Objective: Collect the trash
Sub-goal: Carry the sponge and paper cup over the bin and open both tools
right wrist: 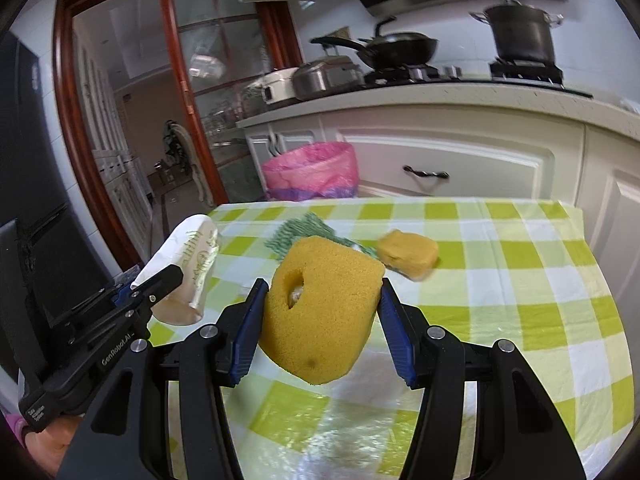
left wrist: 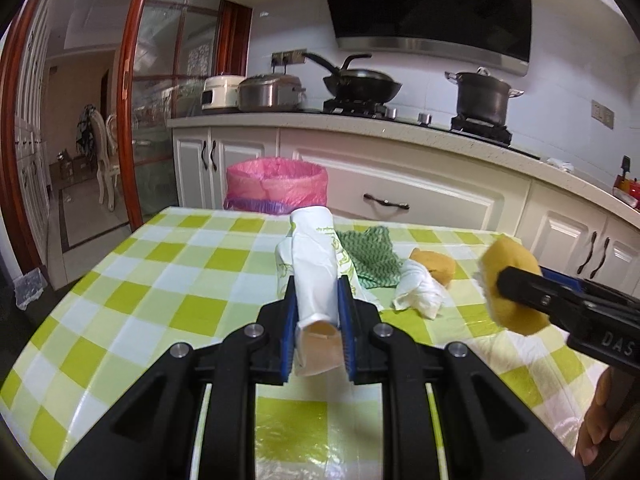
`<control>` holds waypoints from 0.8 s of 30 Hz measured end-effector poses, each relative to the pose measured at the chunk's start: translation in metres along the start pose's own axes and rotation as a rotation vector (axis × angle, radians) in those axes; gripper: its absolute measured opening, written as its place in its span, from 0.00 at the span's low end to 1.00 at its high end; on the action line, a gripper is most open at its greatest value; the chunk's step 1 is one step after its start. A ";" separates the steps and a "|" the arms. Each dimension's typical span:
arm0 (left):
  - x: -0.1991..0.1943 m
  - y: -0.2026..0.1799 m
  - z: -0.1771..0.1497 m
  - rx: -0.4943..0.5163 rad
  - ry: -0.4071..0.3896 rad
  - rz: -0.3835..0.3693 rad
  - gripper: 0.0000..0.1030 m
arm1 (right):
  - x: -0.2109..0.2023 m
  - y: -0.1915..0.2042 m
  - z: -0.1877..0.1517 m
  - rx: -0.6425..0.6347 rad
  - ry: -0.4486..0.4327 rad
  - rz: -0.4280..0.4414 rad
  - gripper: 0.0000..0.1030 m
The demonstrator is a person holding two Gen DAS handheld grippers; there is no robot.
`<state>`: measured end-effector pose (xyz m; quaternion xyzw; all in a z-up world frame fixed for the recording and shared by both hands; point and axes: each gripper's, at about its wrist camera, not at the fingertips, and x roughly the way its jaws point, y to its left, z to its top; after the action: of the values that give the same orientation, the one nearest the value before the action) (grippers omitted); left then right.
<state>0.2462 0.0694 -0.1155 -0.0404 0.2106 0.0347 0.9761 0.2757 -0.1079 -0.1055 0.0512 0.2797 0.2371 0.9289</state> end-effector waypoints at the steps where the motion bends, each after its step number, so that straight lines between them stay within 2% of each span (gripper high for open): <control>1: -0.006 0.001 0.001 0.001 -0.011 -0.015 0.18 | -0.001 0.004 0.001 -0.010 -0.003 0.004 0.52; 5: -0.023 0.007 0.003 -0.005 -0.042 -0.046 0.18 | -0.004 0.018 0.002 -0.039 -0.017 0.036 0.52; 12: -0.044 0.019 0.003 -0.014 -0.088 -0.034 0.18 | -0.004 0.041 0.003 -0.075 -0.030 0.059 0.52; 18: -0.045 0.032 0.004 -0.032 -0.092 -0.017 0.18 | -0.002 0.055 0.008 -0.101 -0.039 0.073 0.52; 24: -0.041 0.044 0.020 -0.028 -0.121 -0.008 0.18 | 0.007 0.062 0.027 -0.119 -0.064 0.081 0.52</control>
<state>0.2131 0.1129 -0.0835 -0.0529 0.1506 0.0362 0.9865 0.2704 -0.0492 -0.0725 0.0148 0.2332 0.2891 0.9284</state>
